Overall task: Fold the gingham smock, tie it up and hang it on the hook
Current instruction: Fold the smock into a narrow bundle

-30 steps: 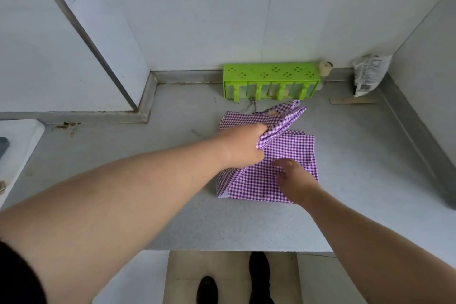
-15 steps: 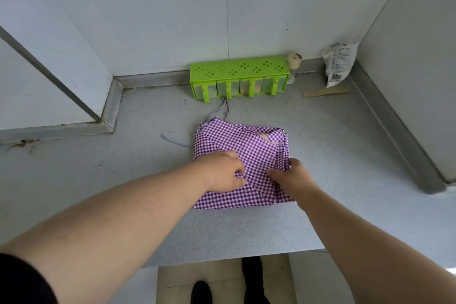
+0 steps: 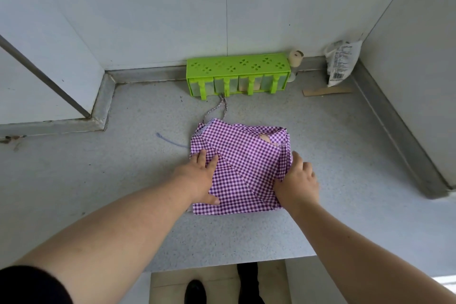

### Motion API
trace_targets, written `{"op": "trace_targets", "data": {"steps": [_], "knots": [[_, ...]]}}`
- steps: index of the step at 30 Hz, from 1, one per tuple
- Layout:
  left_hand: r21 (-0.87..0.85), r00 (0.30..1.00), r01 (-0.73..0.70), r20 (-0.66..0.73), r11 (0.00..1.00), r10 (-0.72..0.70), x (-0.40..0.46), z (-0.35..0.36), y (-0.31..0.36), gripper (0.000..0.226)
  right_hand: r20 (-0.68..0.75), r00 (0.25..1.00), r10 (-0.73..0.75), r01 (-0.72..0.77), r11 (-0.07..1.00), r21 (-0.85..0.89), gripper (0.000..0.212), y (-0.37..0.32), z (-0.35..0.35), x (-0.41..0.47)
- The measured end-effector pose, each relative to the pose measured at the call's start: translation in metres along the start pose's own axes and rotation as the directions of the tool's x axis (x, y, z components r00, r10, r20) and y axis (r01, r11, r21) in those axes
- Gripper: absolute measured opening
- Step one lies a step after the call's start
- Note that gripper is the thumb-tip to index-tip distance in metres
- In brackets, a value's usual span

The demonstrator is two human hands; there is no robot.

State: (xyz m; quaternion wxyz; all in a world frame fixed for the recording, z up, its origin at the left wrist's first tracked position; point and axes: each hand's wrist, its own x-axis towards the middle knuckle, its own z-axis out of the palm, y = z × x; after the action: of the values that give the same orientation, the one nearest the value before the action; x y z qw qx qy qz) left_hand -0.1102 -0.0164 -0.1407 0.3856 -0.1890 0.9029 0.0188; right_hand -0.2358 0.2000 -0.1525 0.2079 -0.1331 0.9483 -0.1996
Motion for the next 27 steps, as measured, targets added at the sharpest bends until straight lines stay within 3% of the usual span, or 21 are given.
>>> {"op": "trace_targets", "data": {"steps": [3,6,8,10,12,17,22,25,27], "knots": [[0.064,1.0,0.002,0.008,0.998,-0.002,0.006,-0.002,0.006,0.14,-0.107,0.944,-0.312,0.282,0.932,-0.229,0.078,-0.021,-0.003,-0.006],[0.114,0.999,0.025,0.019,0.993,-0.027,0.013,-0.006,0.011,0.143,0.088,0.762,-0.642,0.64,0.724,-0.258,0.071,-0.06,0.009,-0.003],[0.19,0.999,0.015,0.044,0.982,-0.023,0.013,-0.01,0.013,0.138,0.253,0.674,-0.694,0.738,0.639,-0.216,0.066,-0.087,0.029,0.0],[0.213,0.996,0.021,0.082,0.977,-0.04,0.011,-0.011,0.015,0.133,0.345,0.68,-0.647,0.73,0.643,-0.232,0.064,-0.099,0.048,0.009],[0.169,0.993,0.069,0.086,0.983,-0.085,0.012,-0.008,0.016,0.136,0.364,0.746,-0.557,0.661,0.683,-0.311,0.066,-0.089,0.057,0.029],[0.126,0.988,0.078,0.124,0.989,-0.094,0.025,-0.002,0.012,0.151,0.258,0.885,-0.386,0.464,0.769,-0.439,0.074,-0.025,0.035,0.091],[0.115,0.992,0.058,0.105,0.992,-0.07,0.025,0.0,0.009,0.151,0.22,0.909,-0.353,0.414,0.811,-0.413,0.069,-0.002,0.012,0.114],[0.116,0.991,0.059,0.112,0.991,-0.072,0.024,-0.001,0.009,0.151,0.21,0.939,-0.271,0.342,0.773,-0.534,0.065,-0.024,0.009,0.103],[0.115,0.991,0.06,0.115,0.992,-0.073,0.025,-0.001,0.009,0.151,0.168,0.933,-0.319,0.357,0.762,-0.541,0.069,-0.048,0.009,0.078]]}}
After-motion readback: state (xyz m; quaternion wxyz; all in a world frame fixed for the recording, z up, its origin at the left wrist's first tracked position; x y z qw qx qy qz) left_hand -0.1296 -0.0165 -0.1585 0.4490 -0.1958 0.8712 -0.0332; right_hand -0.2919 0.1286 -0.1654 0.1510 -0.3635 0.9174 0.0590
